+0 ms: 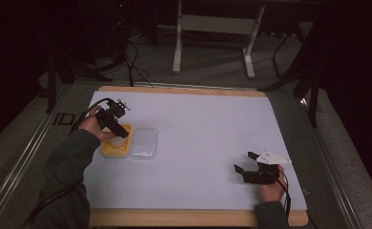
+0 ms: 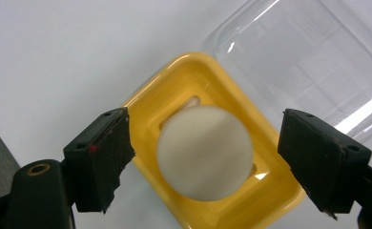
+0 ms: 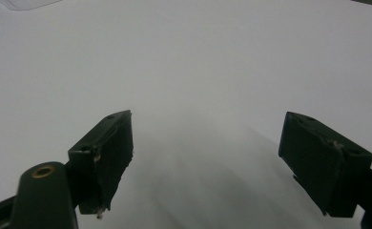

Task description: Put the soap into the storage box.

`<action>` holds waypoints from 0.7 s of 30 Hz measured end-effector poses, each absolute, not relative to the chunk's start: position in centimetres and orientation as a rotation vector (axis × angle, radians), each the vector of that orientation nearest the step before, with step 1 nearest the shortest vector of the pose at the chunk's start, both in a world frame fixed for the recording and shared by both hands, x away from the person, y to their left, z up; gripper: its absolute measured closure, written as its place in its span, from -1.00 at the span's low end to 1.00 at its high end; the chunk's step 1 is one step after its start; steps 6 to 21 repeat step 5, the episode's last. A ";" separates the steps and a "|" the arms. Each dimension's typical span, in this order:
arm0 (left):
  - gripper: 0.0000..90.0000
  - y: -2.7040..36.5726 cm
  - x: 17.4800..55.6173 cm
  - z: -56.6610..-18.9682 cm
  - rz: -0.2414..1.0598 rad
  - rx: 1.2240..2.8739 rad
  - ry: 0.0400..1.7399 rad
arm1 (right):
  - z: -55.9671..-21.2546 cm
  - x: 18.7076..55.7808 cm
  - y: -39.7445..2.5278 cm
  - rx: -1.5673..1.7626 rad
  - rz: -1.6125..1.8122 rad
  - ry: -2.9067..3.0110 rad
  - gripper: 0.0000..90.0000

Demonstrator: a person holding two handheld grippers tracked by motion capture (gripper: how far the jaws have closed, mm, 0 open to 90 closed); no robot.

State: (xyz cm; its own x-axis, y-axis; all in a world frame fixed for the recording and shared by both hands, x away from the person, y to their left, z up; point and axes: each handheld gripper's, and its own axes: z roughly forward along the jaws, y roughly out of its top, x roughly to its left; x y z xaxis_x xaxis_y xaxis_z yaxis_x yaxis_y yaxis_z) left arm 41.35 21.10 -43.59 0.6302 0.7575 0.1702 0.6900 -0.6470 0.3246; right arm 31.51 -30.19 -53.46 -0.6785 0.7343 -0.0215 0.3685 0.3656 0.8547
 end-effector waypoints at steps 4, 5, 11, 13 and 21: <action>-0.57 20.2 40.1 -43.7 0.466 2.597 1.133 | -53.5 31.6 -30.2 0.969 1.236 2.234 -0.59; -0.57 19.9 39.7 -43.7 0.482 2.596 1.105 | -53.5 31.6 -30.2 0.973 1.235 2.234 -0.59; -0.57 19.9 39.7 -43.7 0.482 2.596 1.105 | -53.5 31.6 -30.2 0.973 1.235 2.234 -0.59; -0.57 19.9 39.7 -43.7 0.482 2.596 1.105 | -53.5 31.6 -30.2 0.973 1.235 2.234 -0.59; -0.57 19.9 39.7 -43.7 0.482 2.596 1.105 | -53.5 31.6 -30.2 0.973 1.235 2.234 -0.59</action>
